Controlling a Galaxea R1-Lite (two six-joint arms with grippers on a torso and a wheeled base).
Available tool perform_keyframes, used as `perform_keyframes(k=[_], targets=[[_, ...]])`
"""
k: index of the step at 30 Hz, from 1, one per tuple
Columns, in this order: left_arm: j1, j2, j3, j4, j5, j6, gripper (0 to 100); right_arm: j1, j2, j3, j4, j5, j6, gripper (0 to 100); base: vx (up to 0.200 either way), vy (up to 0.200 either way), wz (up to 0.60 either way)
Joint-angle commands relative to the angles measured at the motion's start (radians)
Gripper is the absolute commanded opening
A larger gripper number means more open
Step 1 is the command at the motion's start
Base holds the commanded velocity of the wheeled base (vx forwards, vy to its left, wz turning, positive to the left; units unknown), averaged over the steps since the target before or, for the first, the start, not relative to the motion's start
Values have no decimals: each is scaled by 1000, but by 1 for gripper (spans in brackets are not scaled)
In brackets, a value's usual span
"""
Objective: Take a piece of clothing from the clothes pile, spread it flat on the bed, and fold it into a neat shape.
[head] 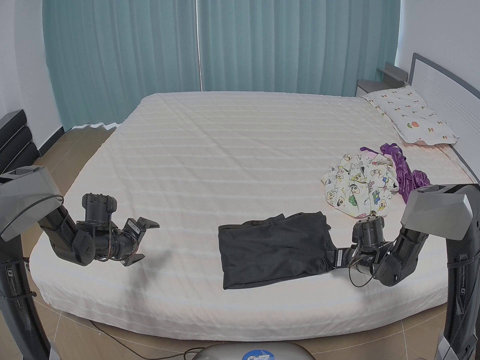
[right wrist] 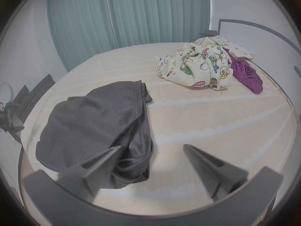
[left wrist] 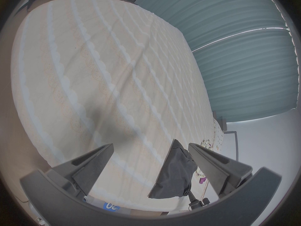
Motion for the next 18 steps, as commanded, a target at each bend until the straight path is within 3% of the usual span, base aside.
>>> perform_keyframes(k=[1, 6, 13, 18], targets=[[0, 3, -2, -1, 5, -2, 100, -2, -18, -33, -4, 3, 49, 100, 0, 0, 0], [0, 1, 1, -1, 5, 0, 100, -24, -33, -102, 11, 19, 175, 100, 0, 0, 0], [0, 1, 1, -1, 3, 0, 100, -25, 14, -169, 13, 96, 246, 100, 171, 0, 0], [0, 1, 0, -1, 3, -2, 100, -19, 121, -283, 16, 111, 298, 100, 0, 0, 0]])
